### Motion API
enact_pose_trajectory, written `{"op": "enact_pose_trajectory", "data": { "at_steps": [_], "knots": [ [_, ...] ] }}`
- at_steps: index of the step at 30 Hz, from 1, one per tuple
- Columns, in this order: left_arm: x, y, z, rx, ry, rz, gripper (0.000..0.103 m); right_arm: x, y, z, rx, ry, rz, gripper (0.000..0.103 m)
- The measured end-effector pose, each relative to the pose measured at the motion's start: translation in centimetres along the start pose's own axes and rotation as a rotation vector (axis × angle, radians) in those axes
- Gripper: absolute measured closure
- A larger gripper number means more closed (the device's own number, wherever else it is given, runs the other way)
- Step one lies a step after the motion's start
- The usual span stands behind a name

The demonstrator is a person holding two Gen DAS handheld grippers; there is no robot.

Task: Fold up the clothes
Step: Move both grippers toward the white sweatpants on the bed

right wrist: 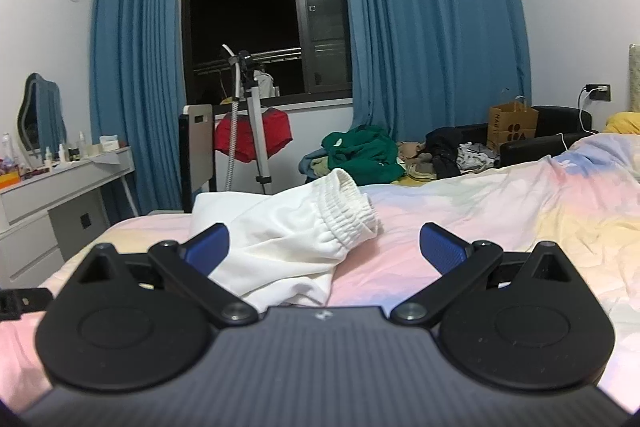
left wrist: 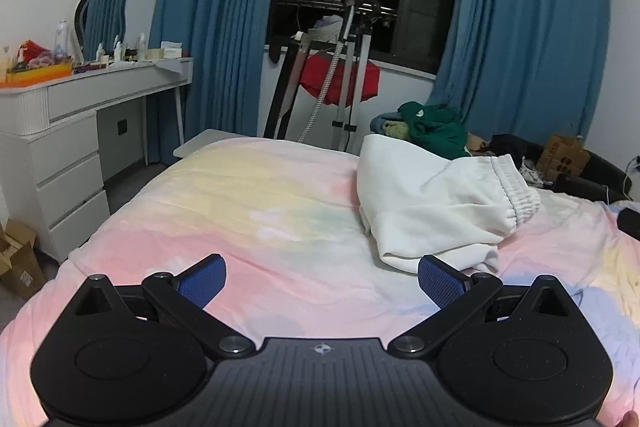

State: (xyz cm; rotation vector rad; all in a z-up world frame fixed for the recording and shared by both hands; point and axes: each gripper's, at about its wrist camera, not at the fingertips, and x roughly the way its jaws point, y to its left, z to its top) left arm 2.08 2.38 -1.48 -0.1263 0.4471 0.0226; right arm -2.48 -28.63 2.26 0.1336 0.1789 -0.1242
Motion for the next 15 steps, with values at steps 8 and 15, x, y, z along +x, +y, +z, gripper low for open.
{"op": "enact_pose_trajectory", "data": {
  "at_steps": [8, 15],
  "knots": [
    [-0.1, -1.9, 0.8, 0.072, -0.010, 0.016, 0.000, -0.1, -1.0, 0.5, 0.035, 0.011, -0.017, 0.000],
    [2.9, -7.0, 2.6, 0.150, 0.020, 0.013, 0.000, 0.4, -2.6, 0.6, 0.041, 0.031, -0.089, 0.000]
  ]
}}
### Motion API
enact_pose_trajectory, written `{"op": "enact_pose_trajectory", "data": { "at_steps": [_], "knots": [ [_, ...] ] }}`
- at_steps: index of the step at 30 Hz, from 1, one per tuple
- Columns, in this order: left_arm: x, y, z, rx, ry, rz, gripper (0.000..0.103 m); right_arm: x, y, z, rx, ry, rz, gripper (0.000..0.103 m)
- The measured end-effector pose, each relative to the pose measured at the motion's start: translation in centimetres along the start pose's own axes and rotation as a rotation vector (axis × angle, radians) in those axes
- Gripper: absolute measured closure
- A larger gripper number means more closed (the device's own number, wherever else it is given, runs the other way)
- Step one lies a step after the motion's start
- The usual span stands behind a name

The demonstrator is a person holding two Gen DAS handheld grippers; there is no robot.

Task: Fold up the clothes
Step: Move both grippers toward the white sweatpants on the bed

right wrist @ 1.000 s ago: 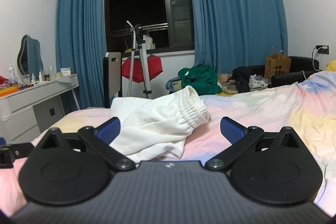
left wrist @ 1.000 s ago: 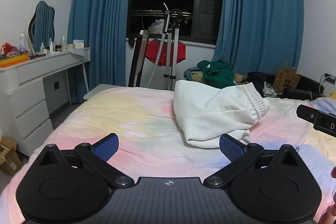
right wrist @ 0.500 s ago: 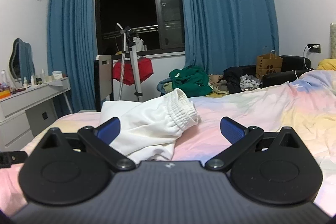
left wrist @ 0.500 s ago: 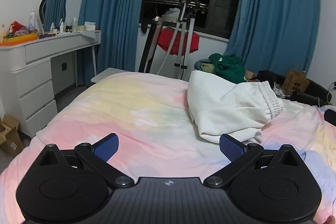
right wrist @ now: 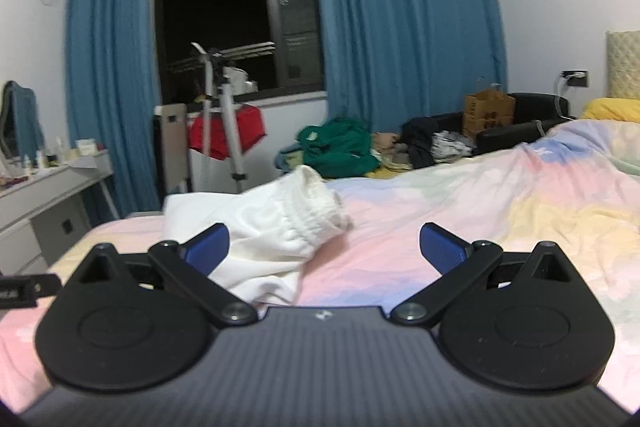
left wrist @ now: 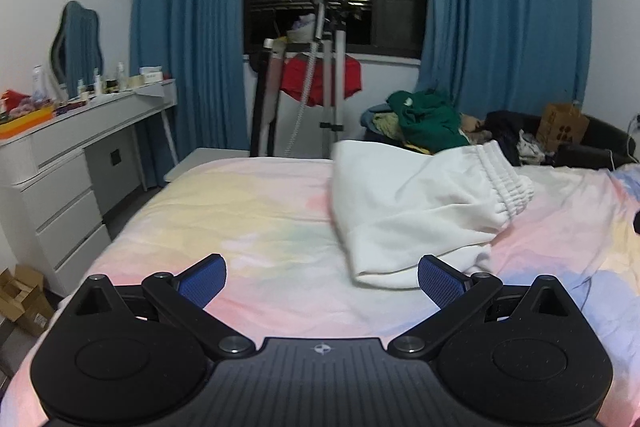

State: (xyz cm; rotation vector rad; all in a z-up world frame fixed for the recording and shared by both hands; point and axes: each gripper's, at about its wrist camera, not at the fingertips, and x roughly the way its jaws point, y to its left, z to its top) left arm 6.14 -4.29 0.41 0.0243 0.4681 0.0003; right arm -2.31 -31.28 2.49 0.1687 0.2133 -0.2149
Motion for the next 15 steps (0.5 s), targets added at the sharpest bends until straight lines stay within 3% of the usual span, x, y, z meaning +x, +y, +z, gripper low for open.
{"op": "enact_pose_trajectory", "data": {
  "at_steps": [4, 13, 15],
  "knots": [
    [3.5, -5.0, 1.9, 0.065, 0.029, -0.038, 0.001, 0.5, -2.1, 0.1, 0.040, -0.005, -0.072, 0.000],
    [12.9, -20.1, 6.1, 0.279, -0.018, -0.164, 0.002, 2.6, -7.3, -1.5, 0.219, 0.032, -0.212, 0.000],
    [15.7, -22.8, 7.0, 0.288, -0.029, -0.151, 0.002, 3.7, -7.9, -2.2, 0.242, 0.055, -0.238, 0.000]
  ]
}}
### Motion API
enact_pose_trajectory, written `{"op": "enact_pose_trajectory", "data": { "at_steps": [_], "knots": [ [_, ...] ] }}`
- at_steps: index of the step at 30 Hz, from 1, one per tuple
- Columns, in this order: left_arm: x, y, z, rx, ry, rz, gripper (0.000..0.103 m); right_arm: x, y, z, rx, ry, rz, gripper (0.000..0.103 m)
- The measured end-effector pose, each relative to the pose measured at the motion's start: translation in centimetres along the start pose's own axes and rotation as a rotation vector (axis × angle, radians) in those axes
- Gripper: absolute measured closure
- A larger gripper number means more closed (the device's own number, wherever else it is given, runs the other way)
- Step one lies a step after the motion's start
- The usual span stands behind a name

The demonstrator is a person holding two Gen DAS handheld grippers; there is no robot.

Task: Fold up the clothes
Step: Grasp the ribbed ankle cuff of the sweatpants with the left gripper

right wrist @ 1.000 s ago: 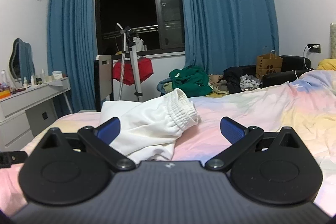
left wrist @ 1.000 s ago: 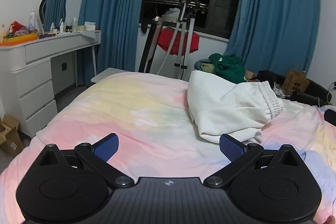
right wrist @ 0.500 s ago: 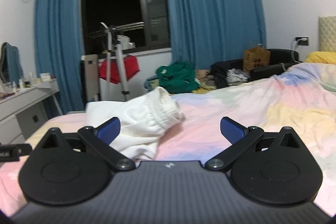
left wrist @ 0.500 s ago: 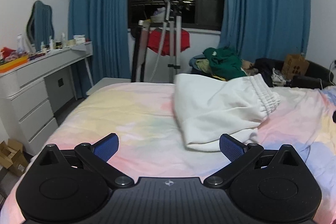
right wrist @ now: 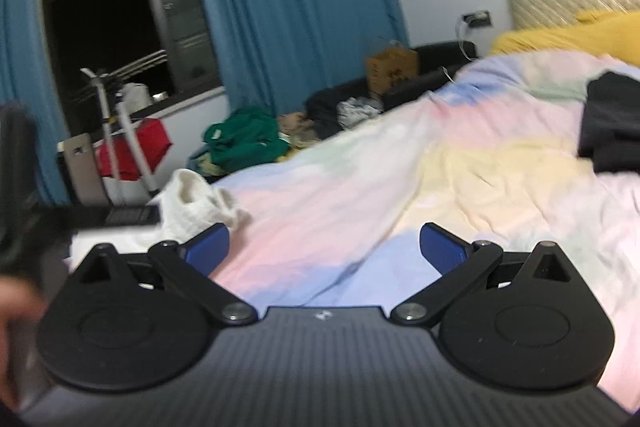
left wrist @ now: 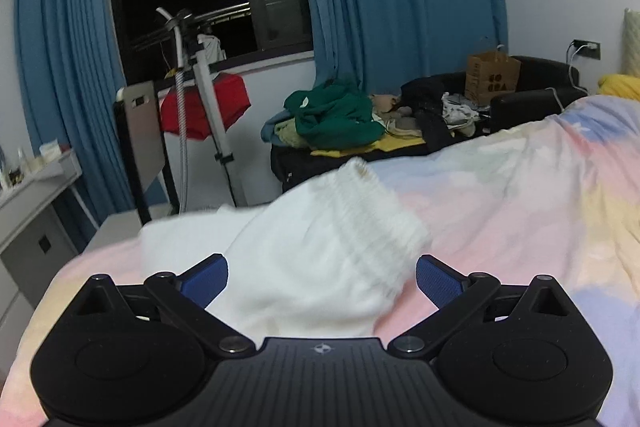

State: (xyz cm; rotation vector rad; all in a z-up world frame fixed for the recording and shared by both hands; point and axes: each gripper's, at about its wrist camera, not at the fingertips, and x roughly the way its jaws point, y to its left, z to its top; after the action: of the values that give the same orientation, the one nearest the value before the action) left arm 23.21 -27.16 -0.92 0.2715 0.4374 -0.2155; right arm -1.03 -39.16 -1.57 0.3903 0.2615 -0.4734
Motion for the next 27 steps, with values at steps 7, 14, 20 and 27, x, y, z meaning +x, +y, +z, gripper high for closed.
{"op": "enact_pose_trajectory", "data": {
  "at_steps": [7, 14, 20, 27],
  "knots": [
    [9.8, -2.3, 3.6, -0.048, 0.045, 0.085, 0.007, 4.1, -0.4, -1.4, 0.058, 0.077, -0.023, 0.000],
    [16.4, -1.5, 3.6, -0.104, 0.175, 0.057, 0.023, 6.3, 0.2, -2.8, 0.057, 0.133, -0.005, 0.000],
    [17.1, 0.3, 3.7, -0.111, 0.181, 0.103, 0.089, 6.8, 0.9, -3.4, 0.037, 0.145, 0.012, 0.000],
    [9.5, 4.0, 4.4, -0.099, 0.055, 0.120, 0.092, 6.1, 1.7, -3.0, -0.013, 0.093, 0.037, 0.000]
  ]
}}
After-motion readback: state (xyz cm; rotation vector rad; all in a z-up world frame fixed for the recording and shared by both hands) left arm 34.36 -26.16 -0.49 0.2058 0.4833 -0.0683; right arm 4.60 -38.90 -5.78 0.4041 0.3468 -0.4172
